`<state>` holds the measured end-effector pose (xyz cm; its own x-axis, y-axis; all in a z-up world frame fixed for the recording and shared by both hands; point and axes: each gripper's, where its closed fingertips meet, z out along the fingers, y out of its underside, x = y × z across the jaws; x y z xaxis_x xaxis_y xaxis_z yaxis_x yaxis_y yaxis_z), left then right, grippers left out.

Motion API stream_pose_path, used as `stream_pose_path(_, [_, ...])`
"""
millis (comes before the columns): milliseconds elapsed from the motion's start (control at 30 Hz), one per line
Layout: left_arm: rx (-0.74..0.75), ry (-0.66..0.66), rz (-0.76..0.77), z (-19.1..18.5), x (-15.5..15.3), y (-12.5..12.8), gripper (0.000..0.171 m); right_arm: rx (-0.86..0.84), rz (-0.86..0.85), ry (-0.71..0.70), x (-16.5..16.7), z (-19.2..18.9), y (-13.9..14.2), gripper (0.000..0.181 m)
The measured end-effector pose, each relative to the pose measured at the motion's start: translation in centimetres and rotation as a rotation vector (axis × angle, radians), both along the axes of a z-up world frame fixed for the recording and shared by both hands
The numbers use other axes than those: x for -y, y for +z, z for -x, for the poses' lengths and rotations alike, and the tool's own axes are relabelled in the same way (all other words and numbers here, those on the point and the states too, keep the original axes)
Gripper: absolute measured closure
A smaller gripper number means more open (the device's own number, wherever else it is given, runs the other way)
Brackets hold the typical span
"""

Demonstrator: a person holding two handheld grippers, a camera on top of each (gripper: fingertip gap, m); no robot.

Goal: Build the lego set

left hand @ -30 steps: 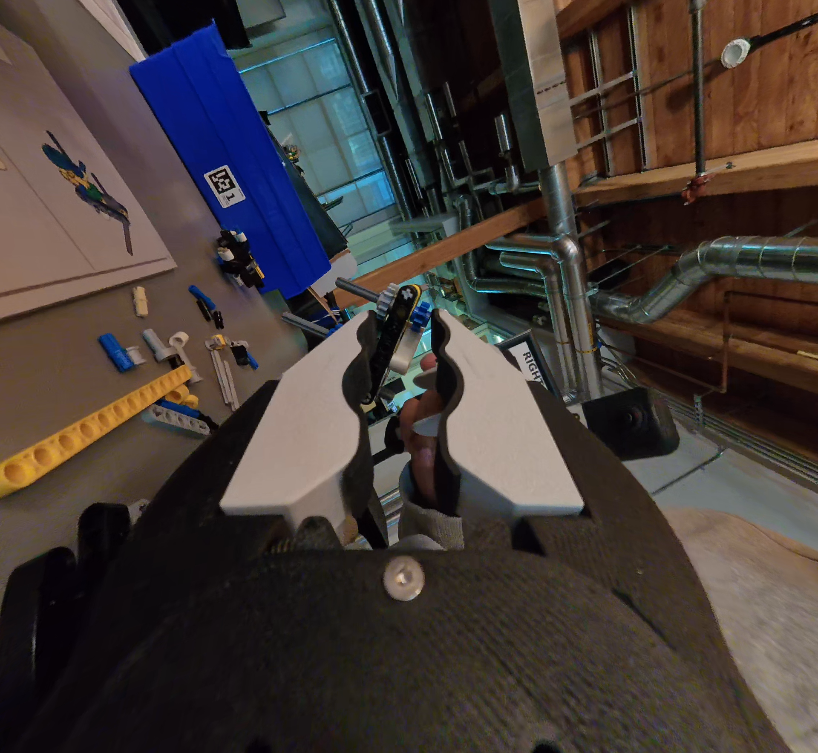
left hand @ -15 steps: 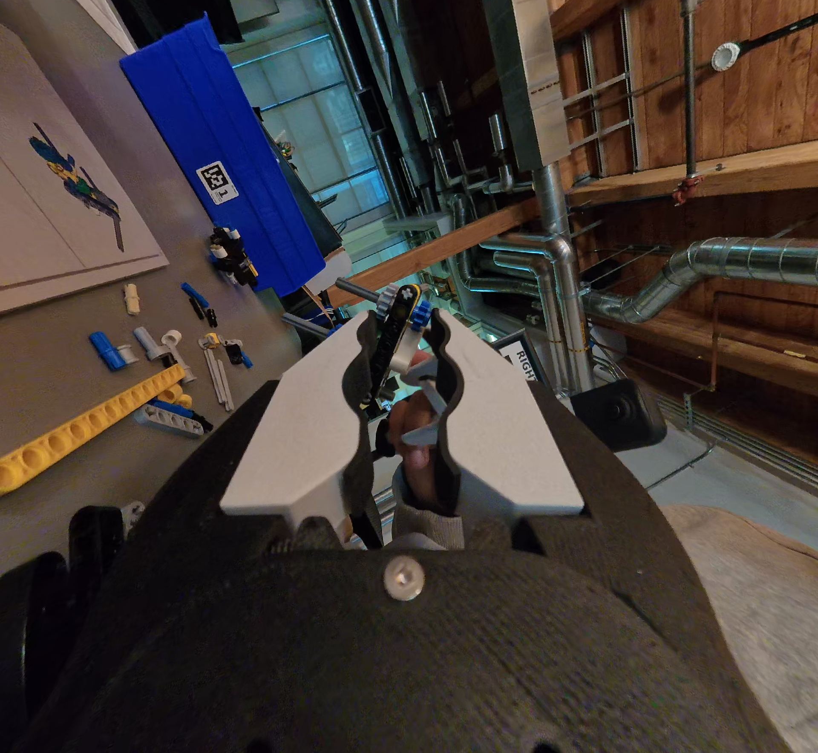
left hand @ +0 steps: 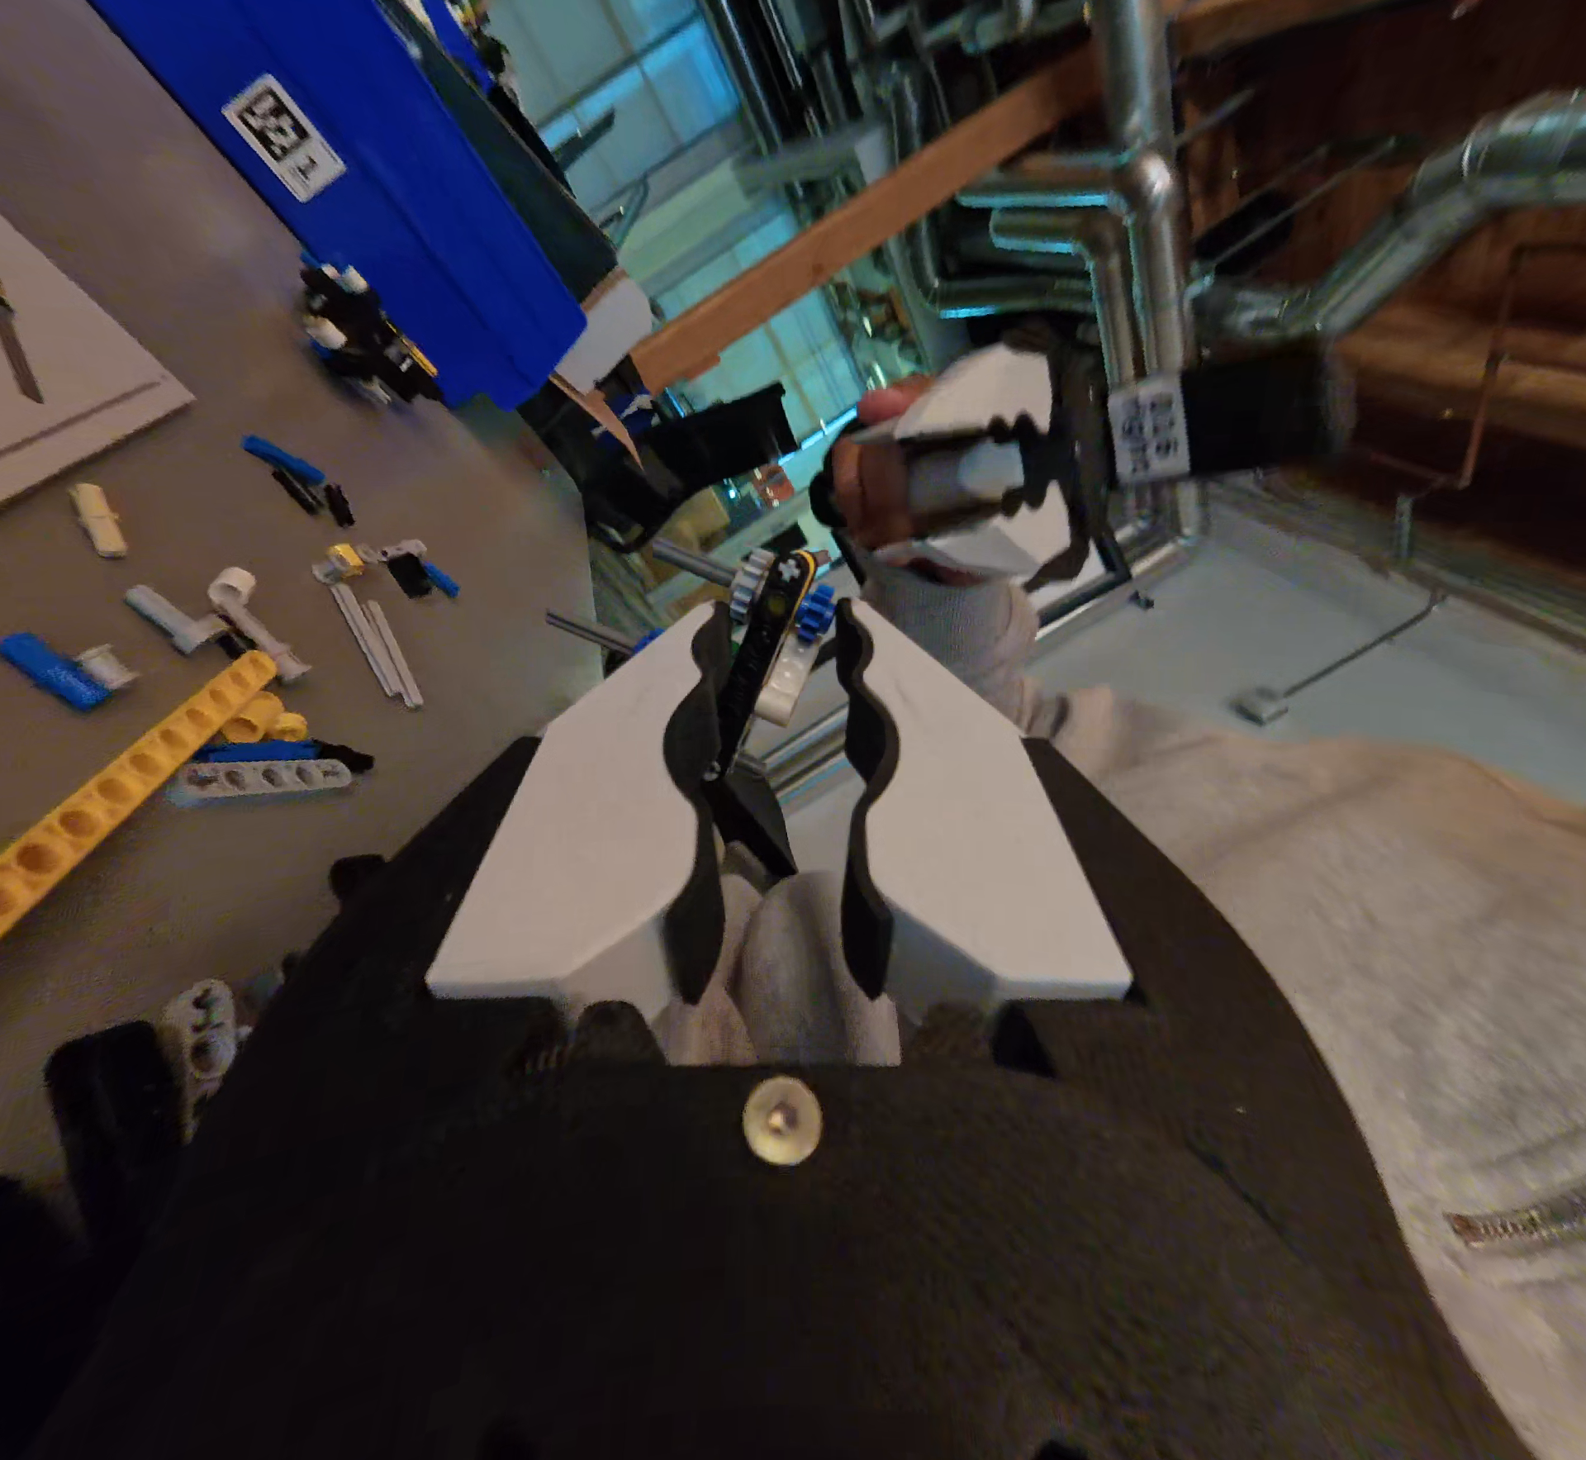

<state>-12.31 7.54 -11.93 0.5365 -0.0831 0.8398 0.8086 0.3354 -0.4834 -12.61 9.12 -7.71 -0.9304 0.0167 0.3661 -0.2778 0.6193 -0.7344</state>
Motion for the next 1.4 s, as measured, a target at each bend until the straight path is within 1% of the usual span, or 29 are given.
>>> stream_pose_path(100, [-0.042, -0.022, 0.038, -0.5, -0.7, 0.0, 0.151, 0.273, -0.030, -0.002, 0.4, 0.2, -0.7, 0.157])
stream_pose_path(167, [-0.065, -0.025, 0.053, -0.7, -1.0, 0.0, 0.151, 0.483, -0.036, 0.008, 1.0, -0.5, -1.3, 0.152])
stream_pose_path(200, [-0.074, -0.021, 0.056, -0.7, -1.0, 0.1, 0.151, 0.560, -0.037, 0.012, 1.2, -0.8, -1.7, 0.152])
stream_pose_path(233, [-0.080, -0.018, 0.054, -0.7, -1.0, 0.2, 0.150, 0.602, -0.041, 0.008, 1.2, -0.9, -2.0, 0.153])
stream_pose_path(367, [-0.119, 0.000, 0.038, -0.7, -0.6, 0.8, 0.151, 0.605, -0.052, -0.027, 1.0, -0.4, -3.3, 0.162])
stream_pose_path(467, [-0.166, 0.007, 0.057, -0.9, -0.7, 1.1, 0.151, 0.660, -0.010, -0.027, 1.1, -0.7, -3.0, 0.168])
stream_pose_path(567, [-0.211, 0.022, 0.107, -1.1, -0.9, 0.9, 0.151, 0.692, 0.002, -0.025, 1.1, -0.9, -3.1, 0.171])
stream_pose_path(733, [-0.228, 0.043, 0.155, -0.9, -1.0, 0.5, 0.150, 0.709, 0.011, -0.047, 0.9, -0.8, -3.7, 0.171])
stream_pose_path(767, [-0.231, 0.057, 0.150, -0.7, -1.0, 0.6, 0.146, 0.721, 0.029, -0.061, 1.0, -0.6, -3.6, 0.176])
stream_pose_path(800, [-0.234, 0.076, 0.137, -0.6, -0.8, 0.9, 0.132, 0.733, 0.054, -0.085, 1.0, -0.3, -3.6, 0.176])
stream_pose_path(833, [-0.241, 0.097, 0.121, -0.4, -0.6, 1.3, 0.125, 0.745, 0.083, -0.110, 1.0, 0.0, -3.5, 0.176])
stream_pose_path(867, [-0.254, 0.120, 0.113, -0.3, -0.3, 1.7, 0.133, 0.761, 0.115, -0.129, 1.0, 0.2, -3.4, 0.176])
stream_pose_path(933, [-0.280, 0.148, 0.141, -0.2, -0.2, 1.7, 0.137, 0.794, 0.181, -0.152, 1.0, 0.2, -3.4, 0.176])
stream_pose_path(967, [-0.296, 0.170, 0.162, 0.0, -0.2, 1.7, 0.134, 0.806, 0.207, -0.173, 1.0, 0.3, -3.5, 0.176])
stream_pose_path(1067, [-0.349, 0.245, 0.220, 0.4, 0.0, 1.6, 0.117, 0.852, 0.308, -0.242, 0.8, 0.8, -3.7, 0.176])
stream_pose_path(1133, [-0.386, 0.290, 0.292, 0.8, 0.1, 1.1, 0.112, 0.901, 0.397, -0.280, 0.5, 1.3, -3.4, 0.176])
stream_pose_path(1233, [-0.435, 0.328, 0.386, 1.1, 0.1, 0.5, 0.110, 0.961, 0.530, -0.311, -0.2, 2.1, -2.9, 0.176])
stream_pose_path(1400, [-0.457, 0.342, 0.450, 1.2, -0.2, -0.2, 0.110, 0.993, 0.676, -0.336, -1.5, 3.1, -2.3, 0.177])
